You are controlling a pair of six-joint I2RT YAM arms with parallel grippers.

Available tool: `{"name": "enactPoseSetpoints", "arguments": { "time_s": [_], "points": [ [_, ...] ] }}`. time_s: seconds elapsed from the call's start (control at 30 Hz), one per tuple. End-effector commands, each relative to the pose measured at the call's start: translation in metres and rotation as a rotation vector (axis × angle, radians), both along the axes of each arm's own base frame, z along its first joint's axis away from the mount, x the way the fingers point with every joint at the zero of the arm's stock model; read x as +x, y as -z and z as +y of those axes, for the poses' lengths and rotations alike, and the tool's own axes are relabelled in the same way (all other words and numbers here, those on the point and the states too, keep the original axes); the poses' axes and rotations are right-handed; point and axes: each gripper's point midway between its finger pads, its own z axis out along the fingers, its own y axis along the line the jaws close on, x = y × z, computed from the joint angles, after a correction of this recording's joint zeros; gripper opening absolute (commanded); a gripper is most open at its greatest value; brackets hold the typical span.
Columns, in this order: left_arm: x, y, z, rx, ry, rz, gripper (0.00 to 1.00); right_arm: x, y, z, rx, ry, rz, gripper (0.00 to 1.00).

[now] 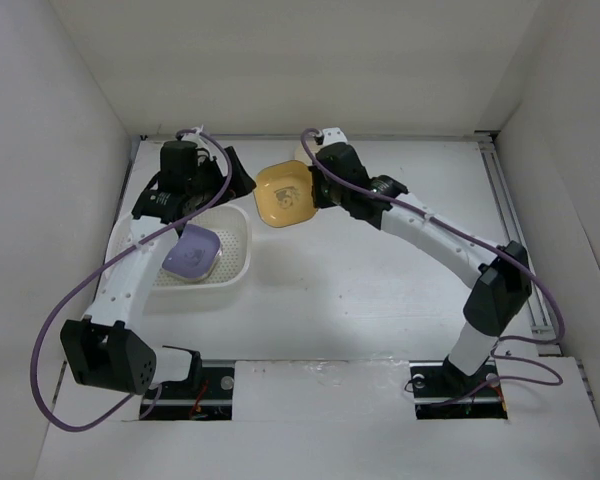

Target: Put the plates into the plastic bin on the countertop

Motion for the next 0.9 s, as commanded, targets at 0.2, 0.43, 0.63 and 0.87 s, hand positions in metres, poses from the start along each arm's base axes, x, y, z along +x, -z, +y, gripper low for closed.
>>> {"name": "enactPoseSetpoints", "arguments": {
  "time_s": [0.2, 0.43, 0.63, 0.87],
  "points": [
    [-0.002, 0.014, 0.0, 0.009, 0.015, 0.014, 0.67, -0.003, -0.072, 0.064, 0.148, -0.072, -0.112, 0.0],
    [0.002, 0.022, 0.019, 0.083, -0.075, 0.063, 0.0, -0.017, -0.084, 0.093, 0.188, -0.13, -0.124, 0.07],
    [-0.004, 0.037, 0.069, 0.16, -0.244, 0.111, 0.0, 0.008, -0.051, 0.059, 0.064, -0.055, -0.081, 1.0],
    [-0.049, 0.065, 0.153, 0.016, -0.569, 0.139, 0.0, 0.019, -0.016, 0.01, 0.053, -0.05, -0.052, 1.0]
  ]
}}
